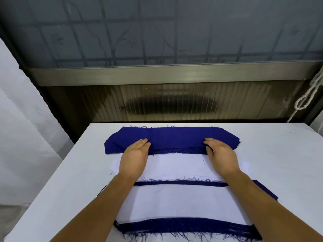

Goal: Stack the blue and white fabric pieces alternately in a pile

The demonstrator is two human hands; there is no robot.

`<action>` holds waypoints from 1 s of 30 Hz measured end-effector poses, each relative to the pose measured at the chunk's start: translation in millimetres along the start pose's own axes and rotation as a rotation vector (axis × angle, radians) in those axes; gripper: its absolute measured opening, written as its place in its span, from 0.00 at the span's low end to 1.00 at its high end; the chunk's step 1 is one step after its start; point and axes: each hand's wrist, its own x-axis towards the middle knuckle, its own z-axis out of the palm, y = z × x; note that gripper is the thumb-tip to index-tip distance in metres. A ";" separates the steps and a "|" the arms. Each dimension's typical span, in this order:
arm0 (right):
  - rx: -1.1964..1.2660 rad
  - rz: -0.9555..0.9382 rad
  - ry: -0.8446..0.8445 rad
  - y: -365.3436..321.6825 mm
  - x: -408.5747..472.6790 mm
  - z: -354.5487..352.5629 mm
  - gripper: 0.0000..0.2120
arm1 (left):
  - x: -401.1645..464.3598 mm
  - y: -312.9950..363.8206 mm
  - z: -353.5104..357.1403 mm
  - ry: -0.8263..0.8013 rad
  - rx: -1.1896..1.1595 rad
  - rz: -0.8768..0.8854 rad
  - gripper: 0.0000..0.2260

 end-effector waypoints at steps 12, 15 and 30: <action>-0.026 -0.024 0.151 -4.5 -2.8 -3.1 0.08 | -2.1 5.4 -9.7 0.114 -0.071 -0.032 0.09; 0.025 -0.032 0.156 -1.7 -3.1 -2.7 0.11 | -3.3 2.5 -8.8 0.071 -0.154 -0.102 0.08; 0.044 -0.104 -0.033 -18.5 -50.9 -64.0 0.05 | -35.4 2.7 -74.0 0.095 -0.152 0.137 0.08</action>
